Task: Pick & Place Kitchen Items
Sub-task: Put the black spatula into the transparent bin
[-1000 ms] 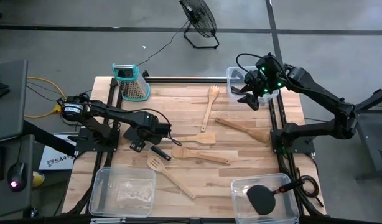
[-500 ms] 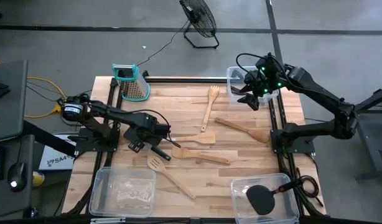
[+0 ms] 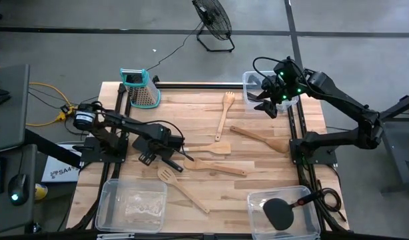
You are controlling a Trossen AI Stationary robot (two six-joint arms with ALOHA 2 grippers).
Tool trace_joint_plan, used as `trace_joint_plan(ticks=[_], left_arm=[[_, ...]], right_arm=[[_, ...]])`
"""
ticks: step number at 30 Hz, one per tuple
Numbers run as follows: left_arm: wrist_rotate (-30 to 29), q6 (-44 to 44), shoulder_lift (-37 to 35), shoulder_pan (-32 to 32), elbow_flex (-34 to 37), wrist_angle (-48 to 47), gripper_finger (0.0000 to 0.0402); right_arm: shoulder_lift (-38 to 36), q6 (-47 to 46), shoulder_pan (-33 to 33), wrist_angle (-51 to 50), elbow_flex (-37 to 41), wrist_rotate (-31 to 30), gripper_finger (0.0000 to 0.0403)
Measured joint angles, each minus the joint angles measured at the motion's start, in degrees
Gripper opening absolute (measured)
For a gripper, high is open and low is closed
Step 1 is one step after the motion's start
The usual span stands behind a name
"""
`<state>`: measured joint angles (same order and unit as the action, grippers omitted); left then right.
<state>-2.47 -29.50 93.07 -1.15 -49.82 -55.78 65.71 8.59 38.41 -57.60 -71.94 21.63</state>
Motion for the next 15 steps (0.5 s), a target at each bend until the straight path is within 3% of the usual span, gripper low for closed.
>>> trace_joint_plan(ticks=[15], left_arm=[[-2.28, 3.61, 0.95, 0.0, -0.09, 0.18, 0.0061]], right_arm=[[0.0, -1.04, 0.0, -0.02, 0.0, 1.31, 0.0256]])
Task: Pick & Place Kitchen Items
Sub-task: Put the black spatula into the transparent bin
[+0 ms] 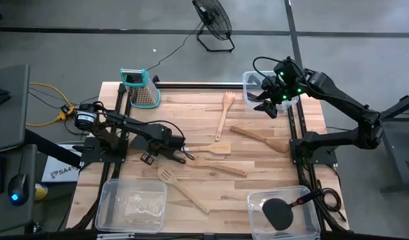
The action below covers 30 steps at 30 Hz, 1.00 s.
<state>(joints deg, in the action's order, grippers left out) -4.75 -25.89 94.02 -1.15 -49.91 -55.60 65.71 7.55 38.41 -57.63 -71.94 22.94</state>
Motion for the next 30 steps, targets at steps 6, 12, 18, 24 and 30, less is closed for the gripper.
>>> trace_joint_plan(ticks=[6, 12, 18, 24, 30], left_arm=[[1.58, 3.79, 0.02, 0.02, 0.07, -0.66, 0.0061], [3.3, 7.32, 0.13, -0.06, -0.83, -4.4, 0.0061], [4.4, 7.99, 0.13, 0.07, -4.08, -6.87, 0.0061], [4.49, 9.96, 0.11, 0.04, -9.01, -10.21, 0.0061], [5.44, 11.67, 0.11, 0.04, -15.22, -13.99, 0.0061]], right_arm=[[0.0, 0.13, 0.0, 0.01, 0.0, -0.02, 0.0256], [0.0, 0.2, 0.0, 0.02, 0.0, -0.02, 0.0256], [0.0, 0.22, 0.0, 0.0, 0.0, -0.02, 0.0256], [0.0, 0.7, 0.0, 0.02, 0.0, 1.24, 0.0256], [0.0, 1.65, 0.0, 0.0, 0.0, 1.33, 0.0256]])
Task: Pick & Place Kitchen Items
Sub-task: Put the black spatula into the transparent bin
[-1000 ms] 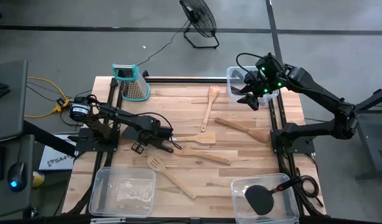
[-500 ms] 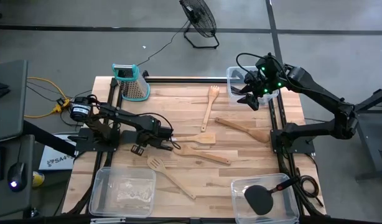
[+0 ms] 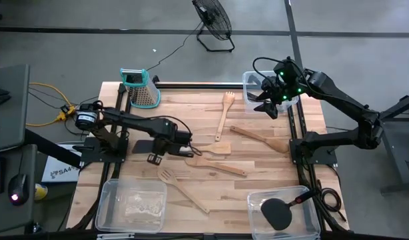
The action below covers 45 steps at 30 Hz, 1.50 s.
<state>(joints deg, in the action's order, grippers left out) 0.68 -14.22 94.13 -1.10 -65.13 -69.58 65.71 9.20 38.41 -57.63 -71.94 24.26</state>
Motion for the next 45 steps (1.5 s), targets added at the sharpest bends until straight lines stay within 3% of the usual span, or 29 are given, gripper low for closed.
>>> trace_joint_plan(ticks=[7, 15, 19, 23, 29, 38, 45], left_arm=[[0.41, 0.11, -0.04, 0.0, -8.78, 1.18, 0.0061], [-7.16, 2.79, -0.07, 2.5, -17.37, 8.6, 0.0061], [-6.96, 5.58, -0.07, 5.89, -20.7, 14.37, 0.0061], [1.86, 6.0, -0.09, 9.82, -23.4, 21.09, 0.0061], [17.12, 11.05, -0.09, 15.62, -24.23, 34.99, 0.0061], [37.34, 19.61, 1.51, 22.21, -24.26, 47.74, 0.0061], [48.77, 25.4, 5.27, 23.64, -24.22, 55.6, 0.0061]], right_arm=[[0.0, 1.86, 0.0, 0.04, 0.0, 3.33, 0.0256], [-0.02, 3.16, 0.02, 1.41, 0.0, 3.67, 0.0256], [-0.02, 4.03, 0.01, 2.49, 0.0, 7.21, 0.0256], [-0.02, 5.84, 0.0, 3.46, 0.0, 10.7, 0.0256], [-0.02, 5.06, 0.0, 7.31, 0.0, 11.83, 0.0256], [-0.02, 5.8, 0.0, 14.19, 0.0, 11.54, 0.0256], [0.04, 3.38, 0.0, 19.63, 0.0, 14.89, 0.0256]])
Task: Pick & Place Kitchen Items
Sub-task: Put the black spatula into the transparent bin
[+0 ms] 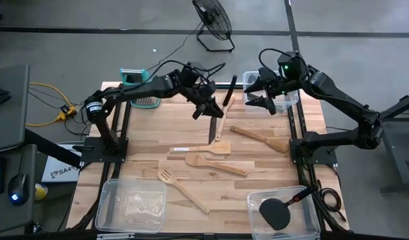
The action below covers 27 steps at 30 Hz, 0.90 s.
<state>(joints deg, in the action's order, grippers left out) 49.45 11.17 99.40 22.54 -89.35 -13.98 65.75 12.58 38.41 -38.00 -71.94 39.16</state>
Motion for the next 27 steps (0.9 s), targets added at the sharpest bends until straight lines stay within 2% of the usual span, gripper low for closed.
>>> trace_joint_plan(ticks=[3, 7, 12, 16, 21, 27], left_arm=[[1.51, 0.72, 1.76, -0.08, 0.01, 3.75, 0.0061], [3.77, 1.8, 3.61, -0.48, 0.01, 8.94, 0.0061], [4.48, 2.23, 4.68, -0.97, 0.01, 13.4, 0.0061], [4.91, 1.68, 4.8, -1.29, 0.05, 15.89, 0.0061], [4.24, 1.14, 4.74, -1.26, 0.05, 16.48, 0.0061], [3.71, 1.1, 4.74, -1.26, 0.05, 17.6, 0.0061]], right_arm=[[0.24, -4.24, 0.0, 3.6, 0.0, 4.5, 0.0256], [0.7, -8.17, 0.0, 8.59, 0.0, 5.28, 0.0256], [2.0, -14.38, 0.53, 14.62, -0.02, 10.59, 0.0256], [3.66, -16.57, 0.63, 16.88, -0.02, 12.77, 0.0256], [6.26, -21.65, 0.16, 22.87, -0.01, 20.18, 0.0256], [8.99, -24.88, -1.89, 28.98, 0.0, 23.6, 0.0256]])
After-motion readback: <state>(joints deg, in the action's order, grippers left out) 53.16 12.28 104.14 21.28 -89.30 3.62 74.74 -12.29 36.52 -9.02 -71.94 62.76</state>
